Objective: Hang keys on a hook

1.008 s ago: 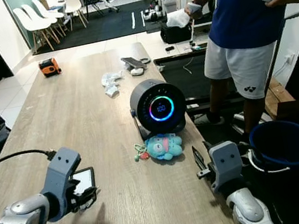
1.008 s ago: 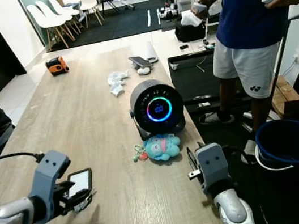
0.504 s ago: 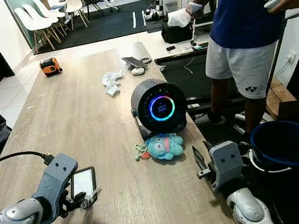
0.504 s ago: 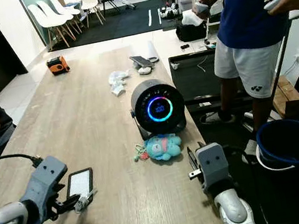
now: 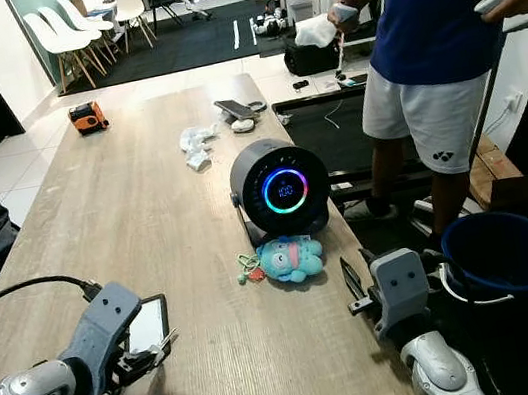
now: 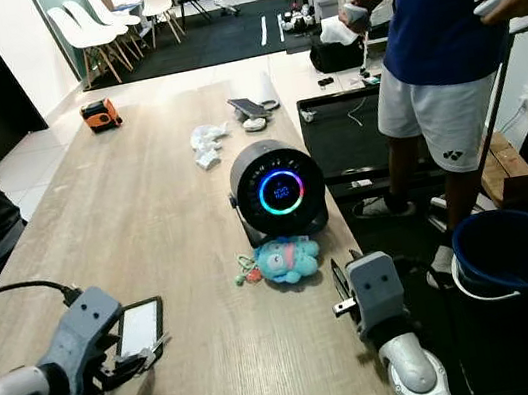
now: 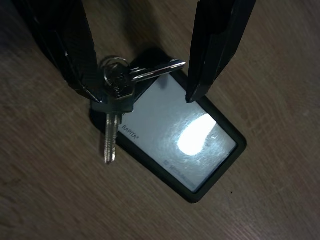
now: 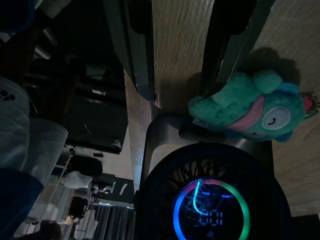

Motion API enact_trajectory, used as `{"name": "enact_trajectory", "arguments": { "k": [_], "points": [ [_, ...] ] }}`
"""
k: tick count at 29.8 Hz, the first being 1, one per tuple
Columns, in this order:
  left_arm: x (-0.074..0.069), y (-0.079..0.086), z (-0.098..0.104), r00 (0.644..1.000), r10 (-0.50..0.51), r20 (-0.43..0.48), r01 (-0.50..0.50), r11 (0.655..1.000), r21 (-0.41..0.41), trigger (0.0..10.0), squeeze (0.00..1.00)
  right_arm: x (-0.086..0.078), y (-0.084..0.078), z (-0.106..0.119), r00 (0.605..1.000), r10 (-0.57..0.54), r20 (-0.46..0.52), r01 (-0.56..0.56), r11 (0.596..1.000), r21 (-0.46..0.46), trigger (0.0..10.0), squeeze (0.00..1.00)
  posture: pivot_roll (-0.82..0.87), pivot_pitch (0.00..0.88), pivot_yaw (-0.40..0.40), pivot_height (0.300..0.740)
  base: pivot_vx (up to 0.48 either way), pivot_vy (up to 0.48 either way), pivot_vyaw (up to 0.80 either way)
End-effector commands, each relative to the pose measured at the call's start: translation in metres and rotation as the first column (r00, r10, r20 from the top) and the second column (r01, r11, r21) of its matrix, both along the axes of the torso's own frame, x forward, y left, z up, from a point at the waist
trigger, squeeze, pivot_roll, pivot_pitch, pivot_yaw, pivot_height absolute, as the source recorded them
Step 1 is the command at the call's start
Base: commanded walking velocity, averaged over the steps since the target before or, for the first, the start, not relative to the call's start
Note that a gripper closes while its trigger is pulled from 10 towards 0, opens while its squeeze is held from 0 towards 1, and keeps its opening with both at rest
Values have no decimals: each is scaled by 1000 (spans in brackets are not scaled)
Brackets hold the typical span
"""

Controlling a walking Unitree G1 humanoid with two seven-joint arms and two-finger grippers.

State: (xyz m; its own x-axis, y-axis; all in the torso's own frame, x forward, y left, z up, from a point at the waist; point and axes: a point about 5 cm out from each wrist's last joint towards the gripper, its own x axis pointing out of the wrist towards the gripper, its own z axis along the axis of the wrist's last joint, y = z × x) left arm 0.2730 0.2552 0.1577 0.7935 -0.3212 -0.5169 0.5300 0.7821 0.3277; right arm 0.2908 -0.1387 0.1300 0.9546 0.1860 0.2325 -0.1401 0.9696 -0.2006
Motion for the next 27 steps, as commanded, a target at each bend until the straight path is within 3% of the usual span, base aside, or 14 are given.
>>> {"name": "enact_trajectory", "arguments": {
  "k": [1,4,15,19,20,22,23,27],
  "points": [
    [-4,14,0,1000,25,-18,-24,998,52,5804,0,-1,1,-1,1000,1,-6,-1,1000,8,10000,0,68,150,111,740,0,0,0],
    [-7,16,-4,1000,8,-21,-6,998,68,4980,0,-1,0,-1,1000,2,-6,-2,1000,8,10000,0,66,151,109,740,0,0,0],
    [-10,17,-7,999,-17,-30,19,997,75,5373,0,-1,0,-1,1000,1,-6,-1,1000,7,10000,0,63,152,107,740,0,0,0],
    [-13,16,-6,998,-49,-41,51,997,61,6431,0,-1,0,-1,1000,2,-5,-2,1000,4,10000,0,63,151,104,740,0,0,0],
    [-14,16,-4,997,-65,-43,67,996,51,8980,0,-1,0,-1,1000,3,-5,-3,1000,4,10000,0,64,150,104,740,0,0,0],
    [-14,16,-4,997,-65,-43,67,996,51,8980,0,-1,0,-1,1000,3,-5,-3,1000,4,10000,0,64,150,104,740,0,0,0],
    [-16,17,-3,996,-74,-43,75,996,46,9451,0,-1,0,0,1000,4,-4,-4,1000,3,10000,0,64,150,104,740,0,0,0],
    [-20,20,2,994,-100,-48,102,994,40,9137,0,0,0,0,1000,5,-5,-5,1000,3,10000,0,66,152,103,740,0,0,0]
  ]
}}
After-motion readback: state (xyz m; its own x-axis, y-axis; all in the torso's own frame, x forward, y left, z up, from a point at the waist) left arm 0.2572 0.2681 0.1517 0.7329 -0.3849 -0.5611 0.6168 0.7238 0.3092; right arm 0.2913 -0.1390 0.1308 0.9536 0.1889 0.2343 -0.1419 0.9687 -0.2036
